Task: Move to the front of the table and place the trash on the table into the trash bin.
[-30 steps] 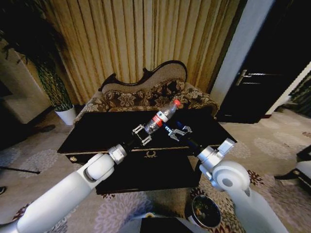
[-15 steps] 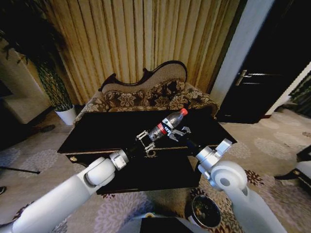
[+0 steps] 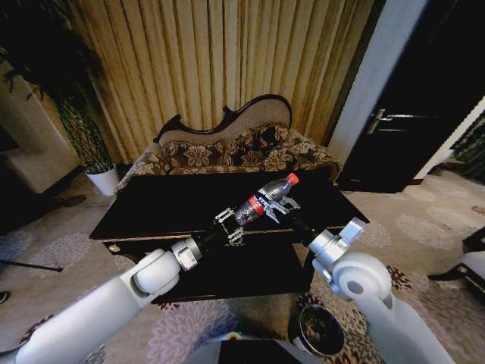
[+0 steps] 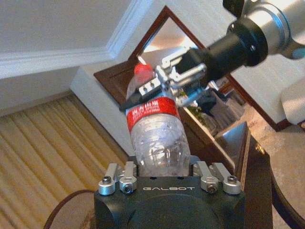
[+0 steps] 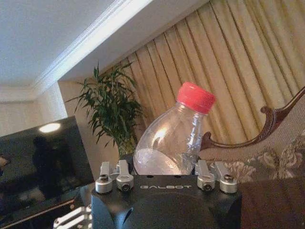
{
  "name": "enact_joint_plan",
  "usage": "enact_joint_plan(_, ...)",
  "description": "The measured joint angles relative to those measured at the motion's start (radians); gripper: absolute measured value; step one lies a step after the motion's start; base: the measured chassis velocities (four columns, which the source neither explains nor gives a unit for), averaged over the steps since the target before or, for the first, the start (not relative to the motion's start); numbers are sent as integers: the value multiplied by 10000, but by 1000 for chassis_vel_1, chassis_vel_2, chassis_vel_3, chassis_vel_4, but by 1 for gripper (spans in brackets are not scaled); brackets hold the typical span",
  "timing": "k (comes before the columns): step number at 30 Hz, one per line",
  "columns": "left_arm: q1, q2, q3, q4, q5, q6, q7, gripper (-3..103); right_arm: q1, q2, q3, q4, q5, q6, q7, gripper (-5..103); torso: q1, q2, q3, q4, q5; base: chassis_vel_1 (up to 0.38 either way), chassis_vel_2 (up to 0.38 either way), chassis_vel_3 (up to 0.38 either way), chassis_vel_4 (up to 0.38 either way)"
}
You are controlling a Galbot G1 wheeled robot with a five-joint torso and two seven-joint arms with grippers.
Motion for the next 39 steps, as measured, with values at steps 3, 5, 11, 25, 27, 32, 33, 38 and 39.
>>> enact_joint_plan(3,100,68,-135,-19,1,16,-11,56,12,26,-8,-22,-19,15,6,51,0,0,0,0,0,0,0,0,0)
enact_joint_plan(5,161,86,-214,-21,2,15,-17,61,24,45,-26,-35,-25,17,13,47,0,0,0,0,0,0,0,0,0)
enact_joint_plan(11,349,128,-455,-21,-38,13,-55,77,33,76,-43,-106,-35,17,22,35,0,0,0,0,0,0,0,0,0)
enact_joint_plan(25,2035,-644,-2623,-803,-2745,2139,-2169,100,85,606,128,-530,-343,73,29,30,0,0,0,1,-1,0,0,0,0)
enact_joint_plan(27,2120,-719,-2753,-833,-2815,2292,-2650,100,94,694,128,-583,-420,58,30,30,0,0,0,1,-1,0,0,0,0)
enact_joint_plan(32,2157,-1149,-3548,-1090,-3865,3450,-4301,100,131,935,321,-1017,-1561,244,28,29,0,0,0,-2,0,0,0,0,0)
enact_joint_plan(33,2176,-1278,-3843,-1187,-4188,3849,-4559,100,169,964,417,-1209,-2014,366,28,29,0,0,0,-2,-1,0,0,0,0)
enact_joint_plan(38,2379,-1553,-4693,-1381,-4465,5066,-5333,100,266,1075,677,-1758,-3193,644,27,29,0,0,0,1,1,0,0,0,0)
enact_joint_plan(39,2448,-1677,-5059,-1417,-4482,5493,-5657,100,288,1133,738,-1878,-3491,697,26,29,0,0,0,0,0,0,0,0,0)
